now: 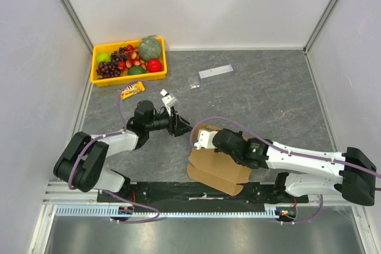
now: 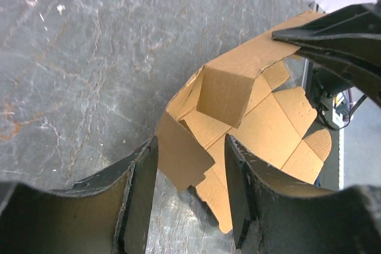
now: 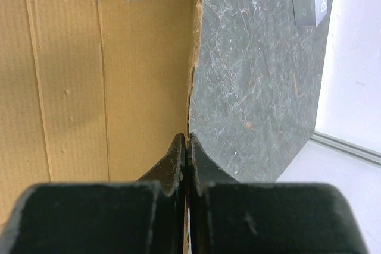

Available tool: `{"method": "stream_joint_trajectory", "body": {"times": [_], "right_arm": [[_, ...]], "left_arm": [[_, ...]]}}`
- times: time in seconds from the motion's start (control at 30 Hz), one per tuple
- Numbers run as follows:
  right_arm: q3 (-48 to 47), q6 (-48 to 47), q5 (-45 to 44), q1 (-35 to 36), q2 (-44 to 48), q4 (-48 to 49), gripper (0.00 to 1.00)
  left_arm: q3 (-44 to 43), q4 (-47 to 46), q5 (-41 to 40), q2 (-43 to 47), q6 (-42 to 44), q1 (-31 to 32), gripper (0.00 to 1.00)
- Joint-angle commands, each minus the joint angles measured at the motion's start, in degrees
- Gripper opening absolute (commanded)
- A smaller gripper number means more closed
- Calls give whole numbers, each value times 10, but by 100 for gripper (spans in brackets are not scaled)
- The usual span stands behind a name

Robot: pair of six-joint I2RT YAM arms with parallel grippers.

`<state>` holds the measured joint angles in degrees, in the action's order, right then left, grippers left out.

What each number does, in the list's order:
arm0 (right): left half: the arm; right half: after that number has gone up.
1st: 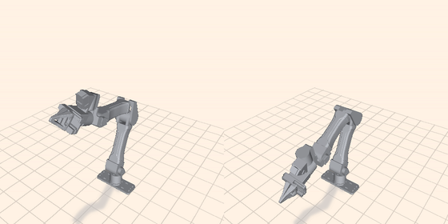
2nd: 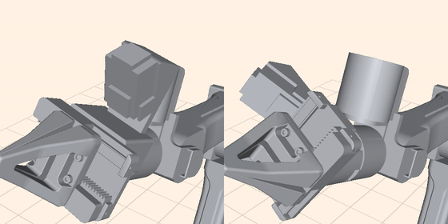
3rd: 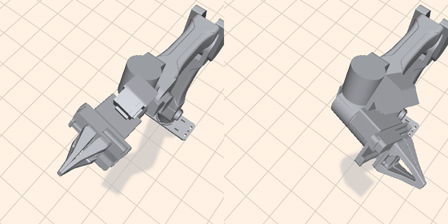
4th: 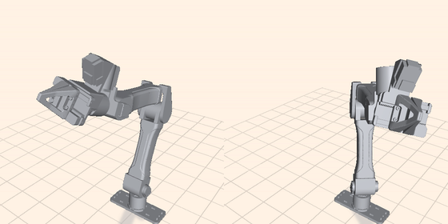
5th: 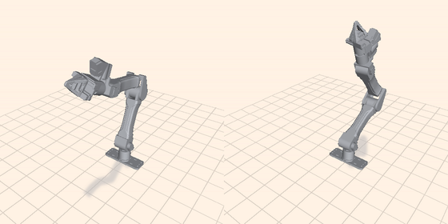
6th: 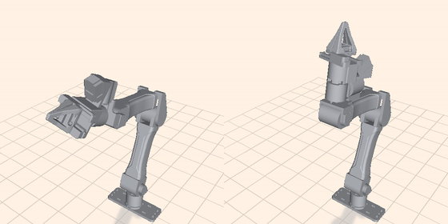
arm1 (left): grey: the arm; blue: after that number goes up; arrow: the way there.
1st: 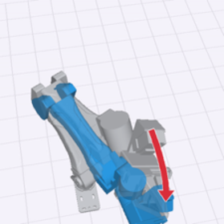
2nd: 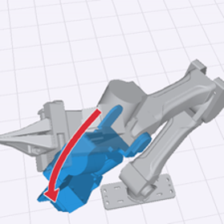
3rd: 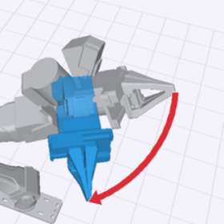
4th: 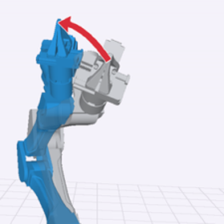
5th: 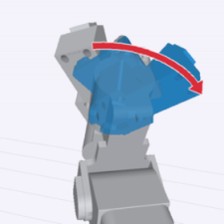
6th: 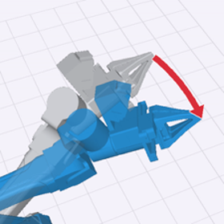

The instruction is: Fold the paper box

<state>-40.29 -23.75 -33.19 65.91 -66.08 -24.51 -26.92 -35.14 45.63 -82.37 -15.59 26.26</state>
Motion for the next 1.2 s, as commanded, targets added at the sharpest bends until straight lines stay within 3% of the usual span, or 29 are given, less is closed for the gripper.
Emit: {"method": "stream_joint_trajectory", "body": {"times": [0.0, 0.2, 0.63, 0.93, 1.17], "right_arm": [[-17, -12, 1, 4, 17, -29, 0], [-21, -15, 7, 4, 30, -41, 0], [-8, -42, 28, 4, 55, -12, 0], [28, -108, 25, 4, 58, 103, 0], [19, -123, 40, -20, 23, 126, 0]], "left_arm": [[14, -66, 3, 43, -32, -11, 54], [-2, -74, -47, -5, -64, -35, 56], [-85, -33, -6, -140, -45, -16, 57], [-82, -53, 31, -143, -31, -3, 57], [-49, -83, 44, -117, -29, -2, 57]]}}
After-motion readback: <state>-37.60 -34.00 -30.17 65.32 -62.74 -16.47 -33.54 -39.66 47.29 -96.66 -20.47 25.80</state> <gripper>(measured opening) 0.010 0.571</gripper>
